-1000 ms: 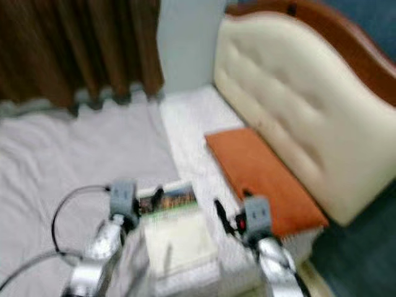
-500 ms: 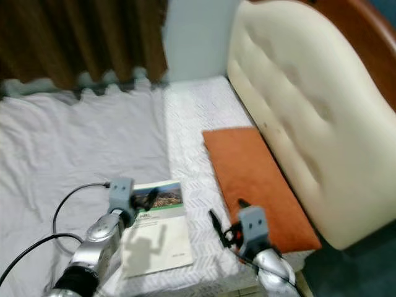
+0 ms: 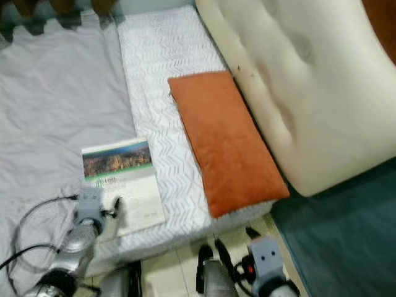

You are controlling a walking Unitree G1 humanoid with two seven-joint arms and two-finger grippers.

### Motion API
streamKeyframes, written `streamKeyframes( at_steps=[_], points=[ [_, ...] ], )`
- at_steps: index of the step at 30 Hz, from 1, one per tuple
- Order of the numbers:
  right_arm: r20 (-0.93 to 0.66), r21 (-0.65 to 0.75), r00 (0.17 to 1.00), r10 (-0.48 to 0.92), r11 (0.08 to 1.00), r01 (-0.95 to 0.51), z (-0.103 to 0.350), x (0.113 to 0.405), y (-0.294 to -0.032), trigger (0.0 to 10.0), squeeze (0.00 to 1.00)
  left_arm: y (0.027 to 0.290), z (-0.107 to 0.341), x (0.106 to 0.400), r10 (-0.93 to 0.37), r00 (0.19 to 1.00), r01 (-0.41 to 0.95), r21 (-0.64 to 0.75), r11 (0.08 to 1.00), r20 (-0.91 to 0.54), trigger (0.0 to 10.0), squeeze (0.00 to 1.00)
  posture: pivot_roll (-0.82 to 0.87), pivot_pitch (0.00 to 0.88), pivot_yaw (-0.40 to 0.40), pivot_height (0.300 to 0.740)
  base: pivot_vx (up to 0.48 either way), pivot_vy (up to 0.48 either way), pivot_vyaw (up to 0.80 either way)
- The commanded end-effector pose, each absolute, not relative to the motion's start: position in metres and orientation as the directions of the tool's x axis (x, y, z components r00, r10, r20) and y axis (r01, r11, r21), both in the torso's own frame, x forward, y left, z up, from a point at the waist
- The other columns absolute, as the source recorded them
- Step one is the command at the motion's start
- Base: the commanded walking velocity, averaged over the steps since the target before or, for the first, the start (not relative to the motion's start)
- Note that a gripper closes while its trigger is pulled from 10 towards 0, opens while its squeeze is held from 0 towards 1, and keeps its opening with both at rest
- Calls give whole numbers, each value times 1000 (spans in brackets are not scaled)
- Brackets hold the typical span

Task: Clean up the room

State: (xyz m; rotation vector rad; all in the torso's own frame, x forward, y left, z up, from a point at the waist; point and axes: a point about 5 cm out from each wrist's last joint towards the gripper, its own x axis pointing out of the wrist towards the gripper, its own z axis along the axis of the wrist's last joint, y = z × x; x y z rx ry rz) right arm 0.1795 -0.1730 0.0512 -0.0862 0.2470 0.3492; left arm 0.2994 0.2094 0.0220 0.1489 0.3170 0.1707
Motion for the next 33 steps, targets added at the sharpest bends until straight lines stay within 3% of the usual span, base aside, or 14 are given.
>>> streamKeyframes(
  at_steps=[1,9,12,21,26,33],
  points=[
    [-287,-22,897,337,934,-358,48,172,-170,10000,0,208,12,286,194,937,-142,190,971,-292,10000,0,-202,524,-83,740,0,0,0],
    [-301,-18,887,349,928,-371,47,172,-169,10000,0,207,8,280,181,941,-144,146,979,-286,10000,0,-190,529,-96,740,0,0,0],
    [-312,-17,881,356,925,-380,48,171,-168,10000,0,211,4,281,216,919,-214,42,976,-329,10000,0,-203,539,-111,740,0,0,0],
    [-340,-20,871,356,923,-385,48,161,-173,10000,0,215,7,287,279,896,-289,25,957,-344,10000,0,-226,551,-126,740,0,0,0],
    [-350,-24,866,358,920,-390,47,161,-173,10000,0,196,10,298,187,912,-248,-125,961,-366,10000,0,-227,554,-130,740,0,0,0],
    [-346,-26,867,357,921,-390,49,163,-172,10000,0,185,7,301,105,909,-193,-184,964,-403,10000,0,-238,552,-131,740,0,0,0]
  ],
)
